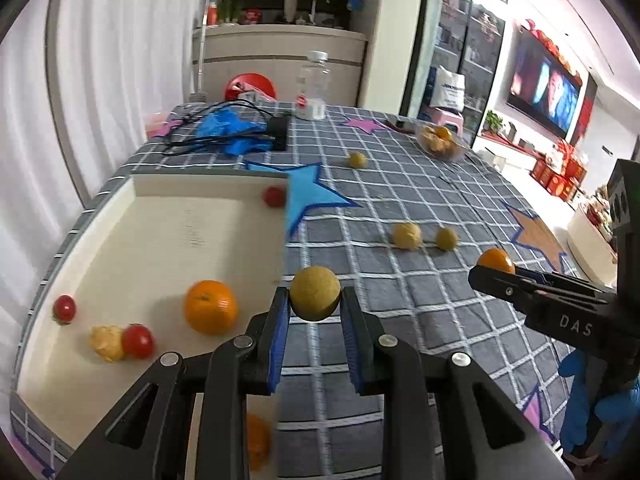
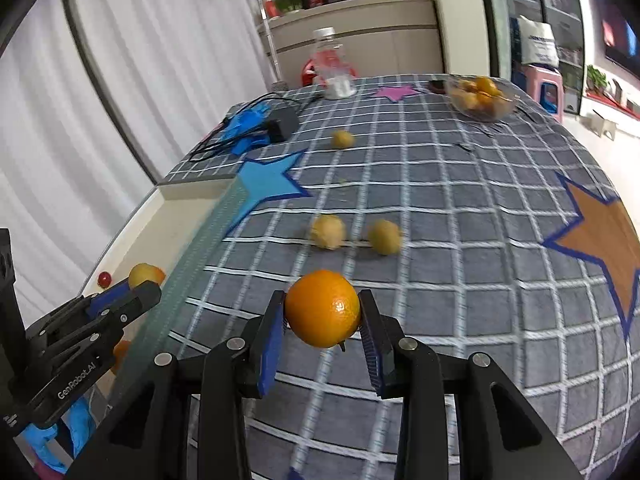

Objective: Organize fruits
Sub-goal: 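Carry the yellow fruit and the orange over the white tray with both tools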

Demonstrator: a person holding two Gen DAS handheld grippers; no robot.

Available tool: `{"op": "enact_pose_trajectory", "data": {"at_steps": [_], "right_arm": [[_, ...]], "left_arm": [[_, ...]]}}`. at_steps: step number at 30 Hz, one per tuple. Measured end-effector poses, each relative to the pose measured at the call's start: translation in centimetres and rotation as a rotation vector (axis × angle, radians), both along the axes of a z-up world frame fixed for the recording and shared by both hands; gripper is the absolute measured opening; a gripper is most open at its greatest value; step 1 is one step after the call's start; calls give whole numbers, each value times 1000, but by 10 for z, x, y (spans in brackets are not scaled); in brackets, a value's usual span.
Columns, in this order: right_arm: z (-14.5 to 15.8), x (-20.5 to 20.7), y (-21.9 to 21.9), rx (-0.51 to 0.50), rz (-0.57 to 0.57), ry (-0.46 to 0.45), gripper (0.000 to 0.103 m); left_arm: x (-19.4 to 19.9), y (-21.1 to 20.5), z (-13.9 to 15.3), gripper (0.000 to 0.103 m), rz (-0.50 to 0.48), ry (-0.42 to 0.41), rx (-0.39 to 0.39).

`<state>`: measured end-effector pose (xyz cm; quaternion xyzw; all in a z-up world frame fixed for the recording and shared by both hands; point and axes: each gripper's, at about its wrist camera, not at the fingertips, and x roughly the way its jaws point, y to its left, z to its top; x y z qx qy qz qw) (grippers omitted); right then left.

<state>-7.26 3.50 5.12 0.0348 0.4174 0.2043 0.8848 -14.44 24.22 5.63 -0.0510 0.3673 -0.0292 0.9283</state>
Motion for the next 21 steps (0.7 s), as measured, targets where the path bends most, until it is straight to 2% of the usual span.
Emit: {"op": "enact_pose_trajectory", "data": {"at_steps": [6,21], "right_arm": [[1,4,42,-25,63,5,37],[-3,18,127,-71,188,13,37]], "left_arm": [[-1,24,1,28,36,-19,1],[11,81,-11,28,153,-3,2]]}}
